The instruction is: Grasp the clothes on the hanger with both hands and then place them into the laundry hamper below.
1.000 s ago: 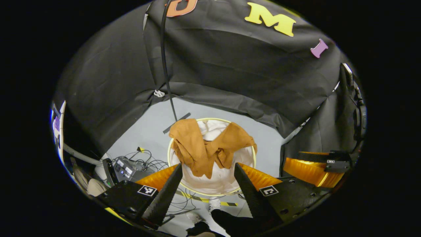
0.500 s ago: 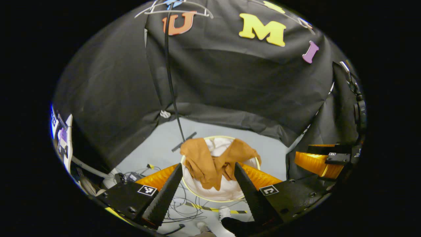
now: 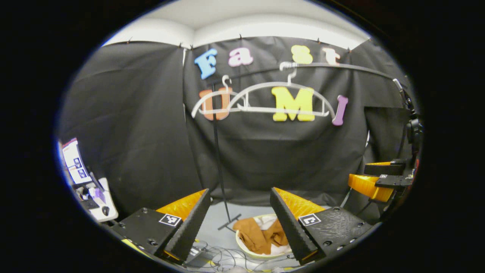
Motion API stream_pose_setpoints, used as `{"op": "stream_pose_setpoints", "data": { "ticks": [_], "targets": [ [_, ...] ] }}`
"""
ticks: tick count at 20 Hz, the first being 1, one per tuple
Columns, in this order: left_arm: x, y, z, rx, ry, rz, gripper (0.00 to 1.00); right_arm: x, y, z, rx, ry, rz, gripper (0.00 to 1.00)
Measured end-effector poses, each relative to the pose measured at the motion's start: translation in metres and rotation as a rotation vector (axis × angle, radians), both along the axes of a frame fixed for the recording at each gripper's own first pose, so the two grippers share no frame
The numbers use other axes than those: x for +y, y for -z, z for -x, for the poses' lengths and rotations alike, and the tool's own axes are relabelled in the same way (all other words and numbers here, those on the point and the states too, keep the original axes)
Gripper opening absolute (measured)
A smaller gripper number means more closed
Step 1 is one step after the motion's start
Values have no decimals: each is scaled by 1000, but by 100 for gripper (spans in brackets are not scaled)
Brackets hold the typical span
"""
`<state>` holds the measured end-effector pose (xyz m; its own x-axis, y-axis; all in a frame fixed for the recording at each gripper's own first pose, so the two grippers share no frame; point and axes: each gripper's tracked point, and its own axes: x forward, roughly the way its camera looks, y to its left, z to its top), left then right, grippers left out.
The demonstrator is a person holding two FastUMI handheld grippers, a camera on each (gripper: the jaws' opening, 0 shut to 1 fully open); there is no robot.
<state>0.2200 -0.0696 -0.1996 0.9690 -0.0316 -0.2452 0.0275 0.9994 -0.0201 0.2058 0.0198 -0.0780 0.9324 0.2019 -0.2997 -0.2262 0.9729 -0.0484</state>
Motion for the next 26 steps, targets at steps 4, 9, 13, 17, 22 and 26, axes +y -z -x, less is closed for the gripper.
{"op": "stream_pose_setpoints", "data": {
  "ticks": [4,9,13,17,22,26],
  "targets": [
    [14,-34,32,-98,12,8,100,13,-57,58,-127,17,-65,100],
    [29,-81,84,-167,22,32,100,5,-95,110,-207,31,-86,99],
    [26,-111,114,-260,6,24,100,-10,-112,140,-244,44,-109,100],
    [13,-127,133,-307,-26,34,100,-40,-114,164,-265,60,-100,100],
    [-3,-119,139,-266,-19,7,100,-47,-119,174,-302,59,-100,100],
    [-4,-124,143,-274,-21,9,100,-44,-121,178,-307,54,-94,100]
  ]
}}
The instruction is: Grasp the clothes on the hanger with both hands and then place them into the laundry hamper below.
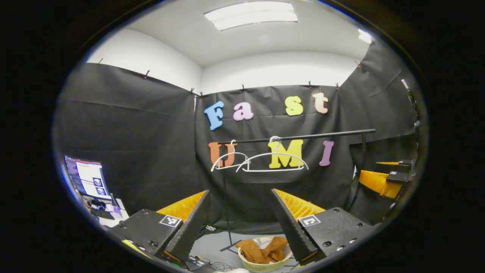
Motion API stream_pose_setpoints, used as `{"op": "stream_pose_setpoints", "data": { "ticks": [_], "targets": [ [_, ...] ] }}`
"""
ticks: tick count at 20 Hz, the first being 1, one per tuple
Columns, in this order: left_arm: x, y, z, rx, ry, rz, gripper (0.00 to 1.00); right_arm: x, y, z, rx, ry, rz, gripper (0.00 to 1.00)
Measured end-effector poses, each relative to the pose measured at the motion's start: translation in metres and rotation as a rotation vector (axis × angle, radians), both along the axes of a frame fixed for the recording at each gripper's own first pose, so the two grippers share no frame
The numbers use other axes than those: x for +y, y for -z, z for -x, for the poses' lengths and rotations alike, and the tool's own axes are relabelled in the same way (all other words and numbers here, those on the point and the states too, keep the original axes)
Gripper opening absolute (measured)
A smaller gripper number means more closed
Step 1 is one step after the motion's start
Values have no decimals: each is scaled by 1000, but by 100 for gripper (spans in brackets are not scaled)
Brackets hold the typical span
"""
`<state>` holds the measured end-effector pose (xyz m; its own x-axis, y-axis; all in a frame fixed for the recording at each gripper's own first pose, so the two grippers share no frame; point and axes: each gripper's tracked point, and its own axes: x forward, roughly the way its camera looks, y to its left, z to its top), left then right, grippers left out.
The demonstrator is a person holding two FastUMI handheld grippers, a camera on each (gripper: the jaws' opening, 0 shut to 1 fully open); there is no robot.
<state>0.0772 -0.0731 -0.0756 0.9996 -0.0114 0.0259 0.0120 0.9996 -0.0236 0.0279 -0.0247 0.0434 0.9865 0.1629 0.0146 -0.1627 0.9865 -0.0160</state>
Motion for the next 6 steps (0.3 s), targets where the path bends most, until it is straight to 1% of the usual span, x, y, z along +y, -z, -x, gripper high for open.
{"op": "stream_pose_setpoints", "data": {
  "ticks": [6],
  "targets": [
    [13,-3,7,3,-2,5,100,18,-5,9,-12,-20,2,100]
  ]
}}
